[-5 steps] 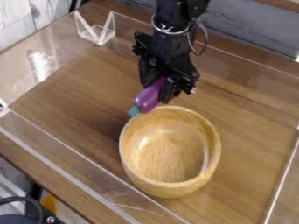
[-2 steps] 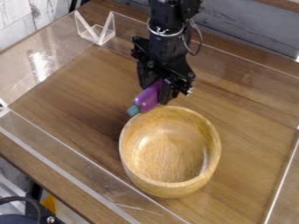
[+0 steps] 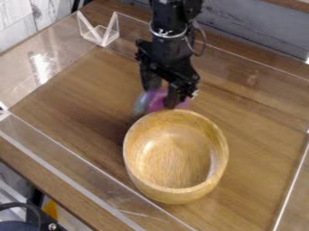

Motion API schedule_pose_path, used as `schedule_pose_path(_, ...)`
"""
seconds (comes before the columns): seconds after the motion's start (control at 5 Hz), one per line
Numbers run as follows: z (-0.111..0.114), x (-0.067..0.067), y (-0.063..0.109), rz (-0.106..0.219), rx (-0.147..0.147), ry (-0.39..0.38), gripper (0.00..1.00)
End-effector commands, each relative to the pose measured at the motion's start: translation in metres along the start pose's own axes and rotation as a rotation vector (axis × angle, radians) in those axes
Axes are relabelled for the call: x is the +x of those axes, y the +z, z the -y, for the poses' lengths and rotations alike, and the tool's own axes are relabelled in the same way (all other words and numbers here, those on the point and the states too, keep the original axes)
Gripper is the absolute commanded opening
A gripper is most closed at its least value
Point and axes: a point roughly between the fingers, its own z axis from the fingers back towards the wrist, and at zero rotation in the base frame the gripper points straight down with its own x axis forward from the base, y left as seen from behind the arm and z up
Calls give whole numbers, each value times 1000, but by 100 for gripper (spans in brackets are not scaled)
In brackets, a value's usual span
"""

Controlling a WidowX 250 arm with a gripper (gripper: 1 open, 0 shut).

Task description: Remove the purple eggplant from inside the brown bowl and put it on the table

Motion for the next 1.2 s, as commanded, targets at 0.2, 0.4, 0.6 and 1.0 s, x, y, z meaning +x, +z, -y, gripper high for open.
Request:
schedule_pose_path(0.2, -9, 12, 7, 42, -9, -3, 100)
schedule_pose_path(0.4, -13, 15, 6, 42, -12, -5, 100)
schedule_pose_path(0.6, -17, 18, 5, 43, -16, -4, 100)
schedule_pose_path(1.0, -23, 19, 1, 32, -20, -4, 100)
